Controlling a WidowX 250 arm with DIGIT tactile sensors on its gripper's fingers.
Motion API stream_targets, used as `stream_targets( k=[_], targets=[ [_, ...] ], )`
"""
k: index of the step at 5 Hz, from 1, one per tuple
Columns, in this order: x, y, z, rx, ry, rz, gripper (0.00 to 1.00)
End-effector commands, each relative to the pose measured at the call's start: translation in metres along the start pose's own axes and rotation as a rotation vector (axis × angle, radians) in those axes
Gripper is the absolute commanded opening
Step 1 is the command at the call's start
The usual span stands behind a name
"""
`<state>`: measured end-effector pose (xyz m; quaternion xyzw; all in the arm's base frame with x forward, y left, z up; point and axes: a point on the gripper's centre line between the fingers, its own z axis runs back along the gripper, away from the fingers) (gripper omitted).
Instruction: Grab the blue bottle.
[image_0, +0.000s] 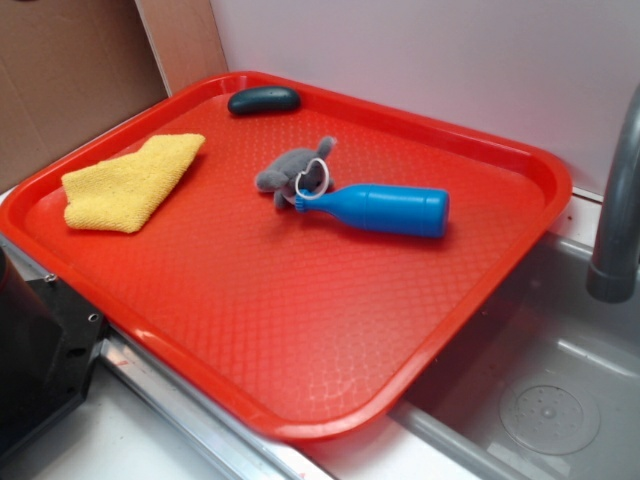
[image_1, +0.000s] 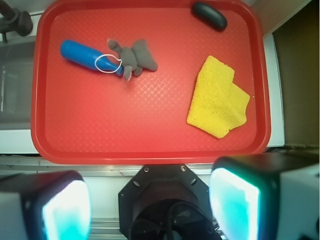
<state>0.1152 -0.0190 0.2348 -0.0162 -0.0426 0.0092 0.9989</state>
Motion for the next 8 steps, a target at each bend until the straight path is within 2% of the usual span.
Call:
stream_targets(
  k=[1, 2, 3, 4, 5, 6, 7, 8],
  targets=[
    [0.000, 0.000, 0.000, 0.000, 0.000, 0.000, 1.00],
    [0.012, 0.000, -0.007, 0.026, -0.016, -0.099, 1.00],
    [0.028, -0.004, -0.017, 0.045, -0.082, -0.194, 1.00],
    [0.051, -0.010, -0.031, 0.056, -0.098, -0.313, 1.00],
    [0.079, -0.023, -0.054, 0.047, -0.122, -0.465, 1.00],
    [0.103, -0.042, -0.076, -0.002, -0.187, -0.624, 1.00],
    [0.117, -0.064, -0.096, -0.002, -0.209, -0.731, 1.00],
    [0.128, -0.088, -0.125, -0.055, -0.201, -0.839, 1.00]
  ],
)
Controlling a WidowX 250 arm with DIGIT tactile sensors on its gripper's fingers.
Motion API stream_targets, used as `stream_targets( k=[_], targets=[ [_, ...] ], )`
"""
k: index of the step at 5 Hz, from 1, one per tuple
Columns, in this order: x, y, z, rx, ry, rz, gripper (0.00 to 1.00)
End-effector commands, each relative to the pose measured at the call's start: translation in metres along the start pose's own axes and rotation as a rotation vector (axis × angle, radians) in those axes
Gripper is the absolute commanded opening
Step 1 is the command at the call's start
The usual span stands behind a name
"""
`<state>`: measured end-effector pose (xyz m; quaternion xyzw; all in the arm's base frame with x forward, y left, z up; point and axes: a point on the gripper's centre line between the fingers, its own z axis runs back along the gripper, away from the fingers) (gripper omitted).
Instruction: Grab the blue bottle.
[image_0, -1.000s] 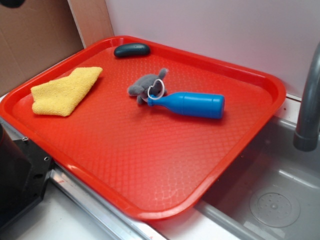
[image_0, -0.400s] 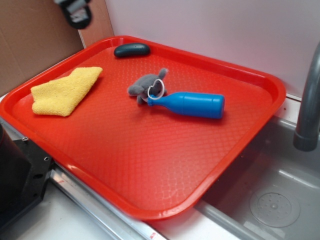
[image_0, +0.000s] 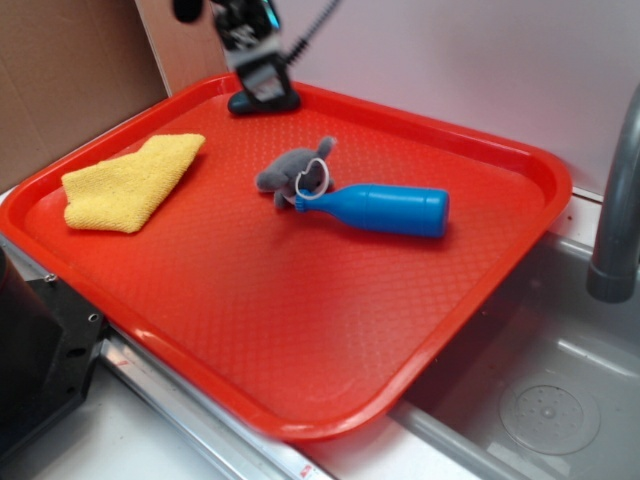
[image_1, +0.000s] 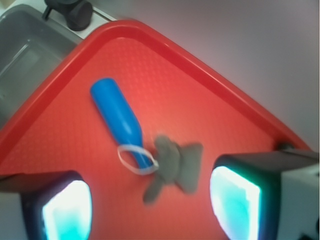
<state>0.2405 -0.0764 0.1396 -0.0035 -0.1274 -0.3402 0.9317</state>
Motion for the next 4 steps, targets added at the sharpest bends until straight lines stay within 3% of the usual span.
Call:
stream_targets(
  k=[1, 2, 4],
  targets=[
    [0.035, -0.026, -0.042, -0.069, -0.024, -0.173, 1.00],
    [0.040, -0.035, -0.060, -0.097, -0.001, -0.212, 1.00],
    [0.041, -0.034, -0.101, -0.098, 0.082, -0.212, 1.00]
  ],
)
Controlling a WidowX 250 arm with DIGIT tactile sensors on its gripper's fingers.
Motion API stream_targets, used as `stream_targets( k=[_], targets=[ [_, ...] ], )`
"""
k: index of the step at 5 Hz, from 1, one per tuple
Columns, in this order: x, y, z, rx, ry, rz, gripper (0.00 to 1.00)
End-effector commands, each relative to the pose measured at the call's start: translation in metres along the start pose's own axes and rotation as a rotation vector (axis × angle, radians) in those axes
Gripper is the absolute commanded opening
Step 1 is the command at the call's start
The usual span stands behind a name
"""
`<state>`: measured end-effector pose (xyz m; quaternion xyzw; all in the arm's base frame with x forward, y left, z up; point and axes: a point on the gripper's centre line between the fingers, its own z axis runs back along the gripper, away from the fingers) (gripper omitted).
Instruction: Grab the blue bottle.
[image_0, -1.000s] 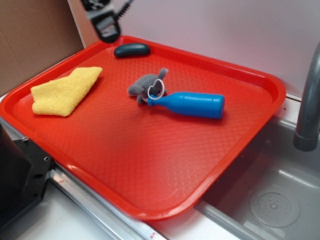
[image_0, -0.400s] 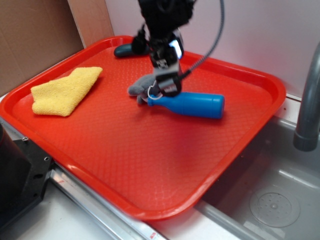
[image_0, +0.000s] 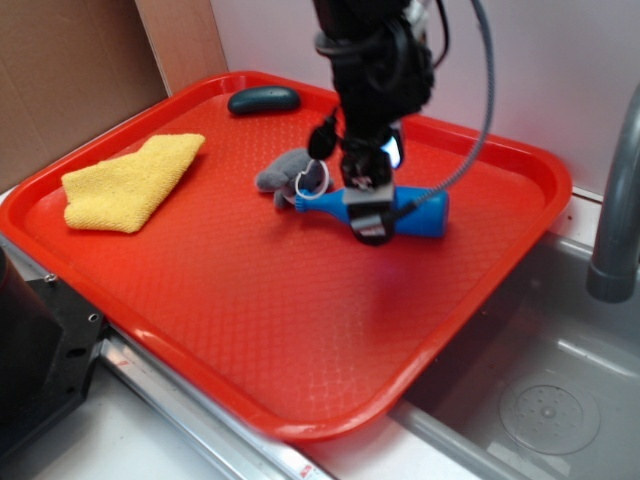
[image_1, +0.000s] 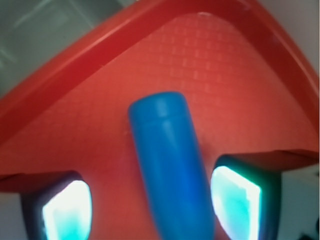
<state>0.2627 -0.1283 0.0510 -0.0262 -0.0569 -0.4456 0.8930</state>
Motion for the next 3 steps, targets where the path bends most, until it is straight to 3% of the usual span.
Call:
stream_targets(
  k=[1, 3],
  targets=[
    [0.0131, 0.0065, -0.0189, 0.015, 0.018, 0.016, 1.00],
    [0.0094, 0.0100, -0.0225, 0.024, 0.022, 0.033, 0.00]
  ],
)
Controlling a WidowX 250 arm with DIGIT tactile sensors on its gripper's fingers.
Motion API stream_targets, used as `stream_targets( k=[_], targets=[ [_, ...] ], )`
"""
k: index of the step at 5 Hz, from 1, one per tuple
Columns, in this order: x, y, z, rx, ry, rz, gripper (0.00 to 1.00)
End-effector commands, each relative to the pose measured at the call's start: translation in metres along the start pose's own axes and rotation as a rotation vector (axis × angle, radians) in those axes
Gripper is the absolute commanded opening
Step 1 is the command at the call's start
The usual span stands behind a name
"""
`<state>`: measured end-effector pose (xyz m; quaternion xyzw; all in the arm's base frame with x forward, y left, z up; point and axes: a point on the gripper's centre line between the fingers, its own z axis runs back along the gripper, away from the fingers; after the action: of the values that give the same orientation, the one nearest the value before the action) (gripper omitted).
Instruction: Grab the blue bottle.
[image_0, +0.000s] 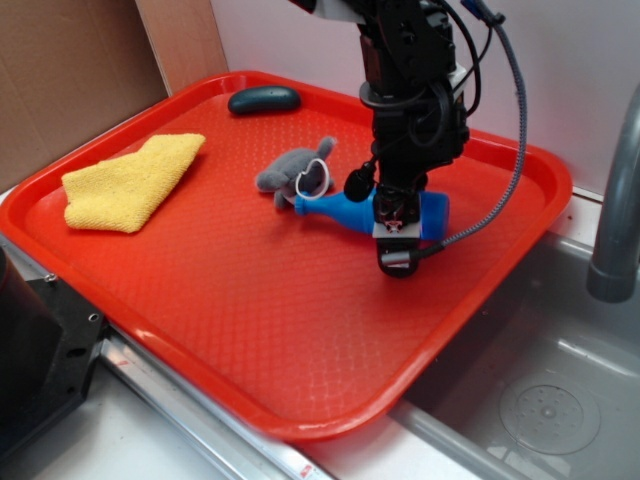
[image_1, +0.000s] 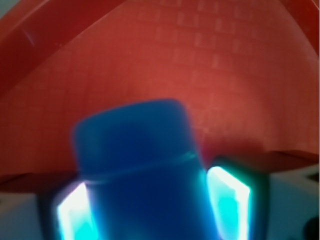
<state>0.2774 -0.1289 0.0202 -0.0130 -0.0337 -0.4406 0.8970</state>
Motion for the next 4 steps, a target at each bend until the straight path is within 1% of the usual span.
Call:
stream_targets(
  k=[1, 2, 3, 4],
  targets=[
    [-0.014, 0.008, 0.034, 0.130, 0.095, 0.215, 0.00],
    [-0.040, 0.002, 0.079, 0.133, 0.109, 0.415, 0.00],
    [-0.063, -0.004, 0.109, 0.141, 0.121, 0.596, 0.00],
    [-0.097, -0.011, 0.131, 0.119, 0.120, 0.797, 0.00]
  ],
)
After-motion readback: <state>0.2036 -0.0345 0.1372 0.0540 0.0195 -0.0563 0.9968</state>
